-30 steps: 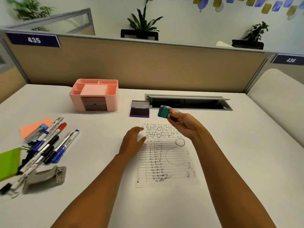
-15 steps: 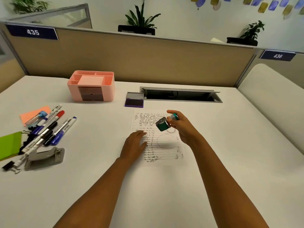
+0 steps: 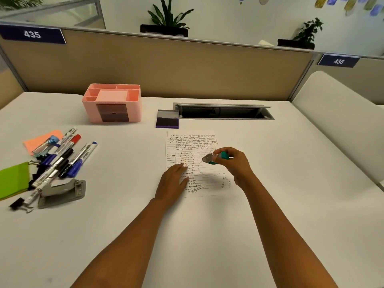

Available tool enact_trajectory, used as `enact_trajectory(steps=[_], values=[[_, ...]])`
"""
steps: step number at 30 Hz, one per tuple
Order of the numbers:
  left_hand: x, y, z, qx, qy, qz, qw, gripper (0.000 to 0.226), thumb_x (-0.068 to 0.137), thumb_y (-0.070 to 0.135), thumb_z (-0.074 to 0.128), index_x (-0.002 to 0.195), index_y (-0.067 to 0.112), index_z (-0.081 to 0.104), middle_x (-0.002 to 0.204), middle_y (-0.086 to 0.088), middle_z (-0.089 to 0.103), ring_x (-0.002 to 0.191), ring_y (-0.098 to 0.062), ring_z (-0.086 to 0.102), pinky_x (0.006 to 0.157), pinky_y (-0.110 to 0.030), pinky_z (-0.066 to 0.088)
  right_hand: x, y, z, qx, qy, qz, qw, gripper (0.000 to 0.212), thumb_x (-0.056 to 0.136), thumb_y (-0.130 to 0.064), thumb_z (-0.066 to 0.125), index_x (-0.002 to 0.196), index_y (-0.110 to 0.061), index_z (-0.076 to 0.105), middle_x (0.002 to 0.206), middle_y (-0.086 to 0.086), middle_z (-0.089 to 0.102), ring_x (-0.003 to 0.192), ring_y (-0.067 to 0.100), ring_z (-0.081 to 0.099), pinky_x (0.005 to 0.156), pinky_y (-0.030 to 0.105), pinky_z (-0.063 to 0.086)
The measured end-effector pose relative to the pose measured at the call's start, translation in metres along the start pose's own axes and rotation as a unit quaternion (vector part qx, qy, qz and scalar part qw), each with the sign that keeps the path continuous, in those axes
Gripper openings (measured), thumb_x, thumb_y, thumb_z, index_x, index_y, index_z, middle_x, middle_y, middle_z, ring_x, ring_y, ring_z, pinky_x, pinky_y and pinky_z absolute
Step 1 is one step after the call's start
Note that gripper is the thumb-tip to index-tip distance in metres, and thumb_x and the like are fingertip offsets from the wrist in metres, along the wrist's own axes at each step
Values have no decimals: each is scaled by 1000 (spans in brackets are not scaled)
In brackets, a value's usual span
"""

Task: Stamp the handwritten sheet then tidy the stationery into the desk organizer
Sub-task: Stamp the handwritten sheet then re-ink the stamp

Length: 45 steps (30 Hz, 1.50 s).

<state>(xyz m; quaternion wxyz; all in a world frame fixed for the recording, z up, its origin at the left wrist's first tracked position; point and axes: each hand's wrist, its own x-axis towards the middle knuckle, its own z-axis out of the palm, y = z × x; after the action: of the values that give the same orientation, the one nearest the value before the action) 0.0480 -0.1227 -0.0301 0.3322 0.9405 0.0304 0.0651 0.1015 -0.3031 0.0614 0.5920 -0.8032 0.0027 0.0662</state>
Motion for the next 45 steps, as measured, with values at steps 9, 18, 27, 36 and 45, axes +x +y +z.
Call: enact_trajectory(steps=[9, 18, 27, 36, 45], values=[[-9, 0, 6, 34, 4, 19, 999, 44, 93, 31, 49, 135, 17, 46, 148, 0, 37, 140, -16, 28, 115, -26, 15, -28, 14, -5, -32, 164, 18, 986, 36, 76, -17, 75, 110, -12, 66, 98, -1, 64, 90, 12, 57, 79, 17, 40], [-15, 8, 22, 50, 14, 23, 998, 50, 91, 41, 42, 134, 18, 46, 150, 0, 36, 142, -17, 25, 117, -32, 12, -51, 35, -4, -88, 258, -21, 962, 33, 83, -14, 69, 115, -9, 62, 104, 6, 68, 87, 13, 58, 79, 17, 38], [-16, 16, 29, 64, 11, 7, 998, 63, 81, 49, 31, 135, 19, 44, 150, 1, 36, 143, -17, 24, 117, -33, 11, -56, 50, -1, -145, 220, -16, 964, 36, 84, -16, 68, 119, -10, 59, 107, 10, 68, 95, 23, 64, 83, 22, 44], [-15, 15, 32, 72, 23, 5, 997, 66, 81, 54, 30, 134, 19, 47, 148, 0, 39, 141, -18, 28, 117, -34, 14, -56, 52, 4, -172, 203, -24, 964, 39, 86, -16, 65, 124, -12, 57, 111, 9, 67, 99, 24, 63, 90, 30, 48], [-16, 14, 33, 83, 25, 6, 996, 62, 82, 50, 34, 136, 20, 44, 149, 1, 37, 142, -17, 26, 117, -34, 13, -55, 52, 10, -224, 189, -37, 955, 34, 88, -18, 62, 122, -13, 57, 110, 7, 68, 97, 24, 63, 86, 31, 48]])
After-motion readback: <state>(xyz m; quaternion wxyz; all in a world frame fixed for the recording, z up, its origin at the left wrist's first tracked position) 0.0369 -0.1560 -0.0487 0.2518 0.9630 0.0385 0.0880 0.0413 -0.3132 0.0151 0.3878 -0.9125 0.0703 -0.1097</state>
